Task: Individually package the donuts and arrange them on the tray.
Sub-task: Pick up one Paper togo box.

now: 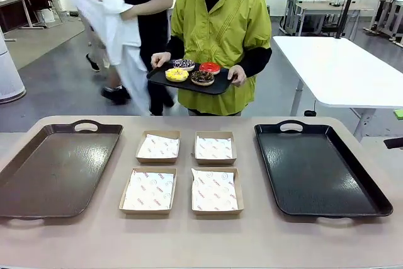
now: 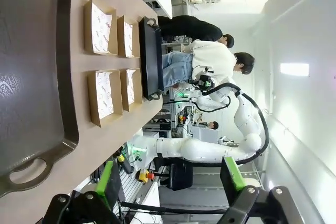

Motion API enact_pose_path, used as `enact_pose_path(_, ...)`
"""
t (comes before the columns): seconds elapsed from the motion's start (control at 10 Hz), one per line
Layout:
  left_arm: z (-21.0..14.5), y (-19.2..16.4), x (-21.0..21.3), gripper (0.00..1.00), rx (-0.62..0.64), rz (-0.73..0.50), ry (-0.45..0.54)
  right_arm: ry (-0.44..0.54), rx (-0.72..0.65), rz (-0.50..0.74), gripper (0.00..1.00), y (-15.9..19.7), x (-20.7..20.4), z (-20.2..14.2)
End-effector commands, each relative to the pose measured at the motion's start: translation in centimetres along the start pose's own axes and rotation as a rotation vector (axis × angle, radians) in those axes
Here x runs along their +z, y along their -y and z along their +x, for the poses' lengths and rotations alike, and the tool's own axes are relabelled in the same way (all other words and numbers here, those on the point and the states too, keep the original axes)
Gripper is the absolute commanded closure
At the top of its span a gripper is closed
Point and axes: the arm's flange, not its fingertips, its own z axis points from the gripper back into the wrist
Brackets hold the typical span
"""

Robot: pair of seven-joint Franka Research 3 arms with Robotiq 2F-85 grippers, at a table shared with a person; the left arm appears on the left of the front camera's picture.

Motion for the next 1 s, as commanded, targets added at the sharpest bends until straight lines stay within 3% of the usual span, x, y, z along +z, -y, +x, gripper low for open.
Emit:
enact_pose_path(0.0, -0.17, -0.26, 0.13, 0.0, 0.012, -0.014, 0.0, -0.012, 0.004, 0.009, 0.0, -0.03, 0.44, -0.24)
enact_pose_path(0.9, -0.17, -0.26, 0.13, 0.0, 0.012, -0.014, 0.0, -0.012, 0.004, 0.009, 0.0, -0.03, 0.44, -0.24)
